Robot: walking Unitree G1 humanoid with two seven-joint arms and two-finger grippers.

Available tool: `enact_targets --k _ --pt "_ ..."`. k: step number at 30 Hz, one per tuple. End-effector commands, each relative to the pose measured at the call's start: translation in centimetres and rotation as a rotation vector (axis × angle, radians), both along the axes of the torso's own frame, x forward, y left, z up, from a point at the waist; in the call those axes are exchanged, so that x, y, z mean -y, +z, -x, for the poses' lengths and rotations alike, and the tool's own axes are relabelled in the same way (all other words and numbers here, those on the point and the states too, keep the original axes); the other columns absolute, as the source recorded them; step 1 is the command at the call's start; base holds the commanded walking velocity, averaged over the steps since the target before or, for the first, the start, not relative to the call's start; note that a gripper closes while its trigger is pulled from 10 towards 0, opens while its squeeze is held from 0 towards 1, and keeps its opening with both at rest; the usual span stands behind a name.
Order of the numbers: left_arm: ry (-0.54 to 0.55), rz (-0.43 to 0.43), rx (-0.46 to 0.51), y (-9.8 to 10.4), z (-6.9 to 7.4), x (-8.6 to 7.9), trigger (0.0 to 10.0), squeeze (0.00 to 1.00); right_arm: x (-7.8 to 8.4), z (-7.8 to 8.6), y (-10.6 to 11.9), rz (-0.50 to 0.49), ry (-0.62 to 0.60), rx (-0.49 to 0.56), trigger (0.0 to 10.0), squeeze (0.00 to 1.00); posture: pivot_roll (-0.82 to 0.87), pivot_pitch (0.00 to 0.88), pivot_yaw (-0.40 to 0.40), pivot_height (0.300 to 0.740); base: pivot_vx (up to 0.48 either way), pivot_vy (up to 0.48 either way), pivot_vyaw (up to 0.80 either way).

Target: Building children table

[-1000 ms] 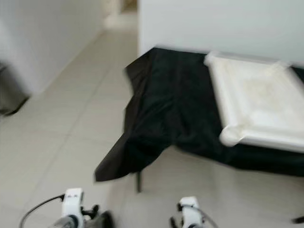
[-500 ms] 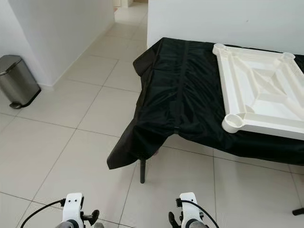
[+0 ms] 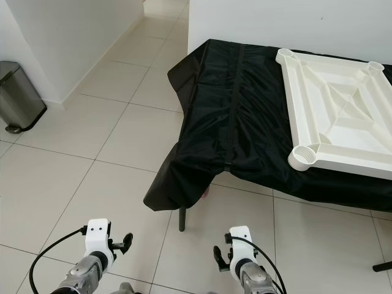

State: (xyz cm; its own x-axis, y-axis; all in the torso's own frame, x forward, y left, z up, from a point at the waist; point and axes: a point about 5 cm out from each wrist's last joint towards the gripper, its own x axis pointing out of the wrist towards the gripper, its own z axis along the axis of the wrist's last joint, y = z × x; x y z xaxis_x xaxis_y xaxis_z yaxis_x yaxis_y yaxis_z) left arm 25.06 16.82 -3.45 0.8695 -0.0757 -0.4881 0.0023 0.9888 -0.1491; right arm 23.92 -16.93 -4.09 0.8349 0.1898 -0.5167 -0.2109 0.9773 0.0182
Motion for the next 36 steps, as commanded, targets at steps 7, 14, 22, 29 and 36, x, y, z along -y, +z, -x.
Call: enact_targets --k 7,14,22,29,36 --pt "-0.044 0.041 0.185 2.6 -2.1 0.5 10.0 1.0 -0.8 -2.3 2.2 -0.029 0.02 0.147 10.0 1.0 0.03 0.059 -0.057 0.74 0.0 0.0 0.0" --pt "-0.037 -0.013 0.424 6.7 -4.2 0.3 10.0 0.0 -1.2 -5.0 5.7 -0.067 0.036 0.352 10.0 0.0 0.02 0.049 -0.063 0.74 0.0 0.0 0.0" --pt "-0.091 -0.118 0.558 9.0 -3.5 0.5 10.0 0.0 -1.4 -5.2 7.8 -0.061 0.088 0.515 10.0 0.0 0.02 0.051 -0.063 0.74 0.0 0.0 0.0" --pt "-0.07 -0.13 0.71 13.7 -3.0 0.5 10.0 0.0 -1.4 -5.6 12.7 -0.085 0.106 0.737 10.0 0.0 0.01 0.05 -0.057 0.74 0.0 0.0 0.0" --pt "-0.066 -0.085 0.811 17.6 -3.3 0.7 10.0 0.0 -2.0 -6.3 16.8 -0.107 0.123 0.876 10.0 0.0 0.02 0.041 -0.054 0.74 0.0 0.0 0.0"
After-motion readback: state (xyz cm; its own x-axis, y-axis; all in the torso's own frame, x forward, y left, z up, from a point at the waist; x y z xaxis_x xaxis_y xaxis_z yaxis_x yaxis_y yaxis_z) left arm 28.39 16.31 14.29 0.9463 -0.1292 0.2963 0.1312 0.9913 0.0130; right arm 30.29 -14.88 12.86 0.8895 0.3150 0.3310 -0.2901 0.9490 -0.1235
